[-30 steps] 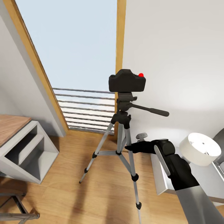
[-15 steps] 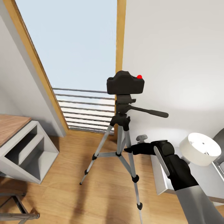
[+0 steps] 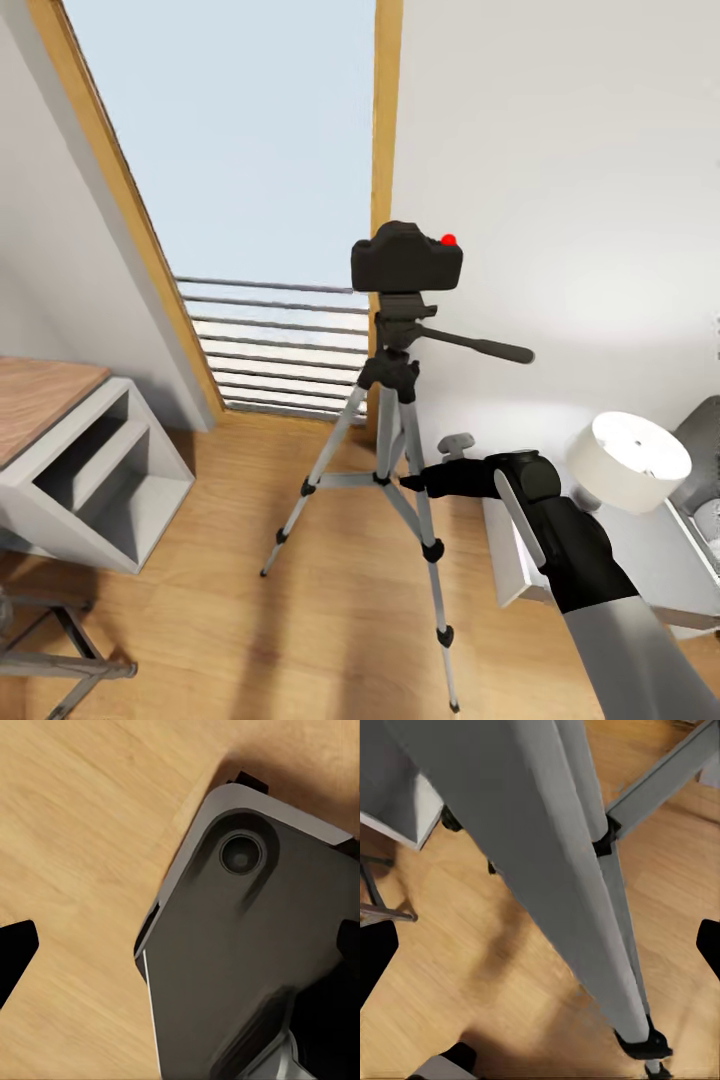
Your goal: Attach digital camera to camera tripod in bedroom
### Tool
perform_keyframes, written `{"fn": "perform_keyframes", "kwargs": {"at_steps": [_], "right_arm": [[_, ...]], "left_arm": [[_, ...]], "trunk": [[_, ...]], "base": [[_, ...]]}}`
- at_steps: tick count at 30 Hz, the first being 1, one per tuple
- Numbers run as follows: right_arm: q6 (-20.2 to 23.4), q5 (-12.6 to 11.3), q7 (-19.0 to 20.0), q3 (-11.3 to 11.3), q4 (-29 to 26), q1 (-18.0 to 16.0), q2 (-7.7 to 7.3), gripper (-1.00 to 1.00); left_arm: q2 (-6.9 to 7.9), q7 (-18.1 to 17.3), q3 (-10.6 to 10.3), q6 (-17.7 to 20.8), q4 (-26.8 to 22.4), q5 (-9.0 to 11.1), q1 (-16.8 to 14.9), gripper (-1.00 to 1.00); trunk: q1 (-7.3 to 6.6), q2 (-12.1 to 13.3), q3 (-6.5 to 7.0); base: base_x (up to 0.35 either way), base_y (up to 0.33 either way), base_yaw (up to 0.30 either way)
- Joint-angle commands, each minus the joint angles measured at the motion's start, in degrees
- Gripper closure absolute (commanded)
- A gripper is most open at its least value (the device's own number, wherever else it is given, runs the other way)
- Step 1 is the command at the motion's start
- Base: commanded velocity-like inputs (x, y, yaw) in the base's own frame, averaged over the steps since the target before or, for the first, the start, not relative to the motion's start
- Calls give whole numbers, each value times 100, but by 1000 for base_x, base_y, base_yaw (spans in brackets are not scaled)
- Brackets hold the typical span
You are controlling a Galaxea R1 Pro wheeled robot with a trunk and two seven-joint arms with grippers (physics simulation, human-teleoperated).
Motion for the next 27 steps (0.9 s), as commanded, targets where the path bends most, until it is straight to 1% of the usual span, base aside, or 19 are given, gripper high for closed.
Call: {"fn": "perform_keyframes", "kwargs": {"at_steps": [1, 17, 19, 23, 25, 26, 27], "right_arm": [[33, -54, -32, 7, -4, -4, -5, -100], [27, -54, -36, -6, -4, -6, -19, -100], [6, -56, -38, -6, -4, -7, -84, -100], [-37, -74, -57, -9, -10, -6, -315, -100], [-47, -77, -71, -29, -25, -5, -376, -100], [-45, -78, -69, -108, -47, -6, -401, -100], [-37, -79, -62, -268, -63, -5, -417, -100]], "left_arm": [[-3, 19, -47, -13, -1, 37, -2, -100], [-7, 22, -48, -14, 0, 37, -1, -100], [-7, 22, -46, -10, 0, 37, -2, -100], [-7, 22, -45, -6, 0, 37, 1, -100], [-7, 22, -45, -2, 0, 37, 1, -100], [-7, 22, -45, -1, 0, 37, 1, -100], [-6, 22, -45, 0, 0, 37, 0, -100]], "trunk": [[-2, -7, -7], [-2, -7, -7], [-2, -7, -7], [-2, -7, -7], [-2, -7, -7], [-2, -7, -7], [-2, -7, -7]], "base": [[-331, 0, 0], [-337, 0, 0], [-324, 0, 0], [-248, 0, 0], [-159, 0, 0], [-137, 0, 0], [-127, 0, 0]]}}
